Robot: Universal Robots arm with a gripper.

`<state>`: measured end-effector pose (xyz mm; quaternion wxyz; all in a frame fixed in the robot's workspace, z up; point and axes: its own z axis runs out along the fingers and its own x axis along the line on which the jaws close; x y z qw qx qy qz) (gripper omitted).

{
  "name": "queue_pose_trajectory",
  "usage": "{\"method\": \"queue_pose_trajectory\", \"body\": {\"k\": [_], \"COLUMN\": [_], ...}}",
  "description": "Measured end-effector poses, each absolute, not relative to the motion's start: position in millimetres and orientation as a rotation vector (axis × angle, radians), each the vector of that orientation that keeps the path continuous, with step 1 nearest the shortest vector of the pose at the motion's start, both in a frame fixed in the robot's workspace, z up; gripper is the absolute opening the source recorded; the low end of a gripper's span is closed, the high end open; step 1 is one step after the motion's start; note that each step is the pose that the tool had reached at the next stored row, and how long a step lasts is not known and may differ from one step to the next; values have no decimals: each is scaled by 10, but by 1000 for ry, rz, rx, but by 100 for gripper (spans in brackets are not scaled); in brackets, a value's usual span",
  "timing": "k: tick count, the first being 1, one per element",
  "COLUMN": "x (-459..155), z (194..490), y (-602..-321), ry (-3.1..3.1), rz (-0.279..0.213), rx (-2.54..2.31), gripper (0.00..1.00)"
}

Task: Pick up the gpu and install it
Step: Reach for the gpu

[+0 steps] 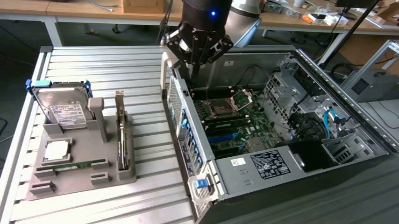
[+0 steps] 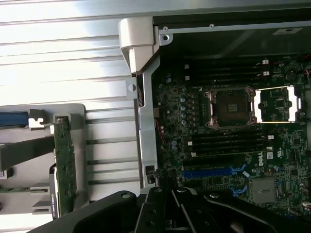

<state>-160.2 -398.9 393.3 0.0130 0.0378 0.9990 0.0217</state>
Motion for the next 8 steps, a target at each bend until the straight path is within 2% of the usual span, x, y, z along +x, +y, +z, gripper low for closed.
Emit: {"method": "queue_pose_trajectory", "body": {"k": [8], "x": [-1623], "z": [3933], "y": [-3989], "ry": [3112], "rz": [68], "rx": [118], "gripper": [11]}}
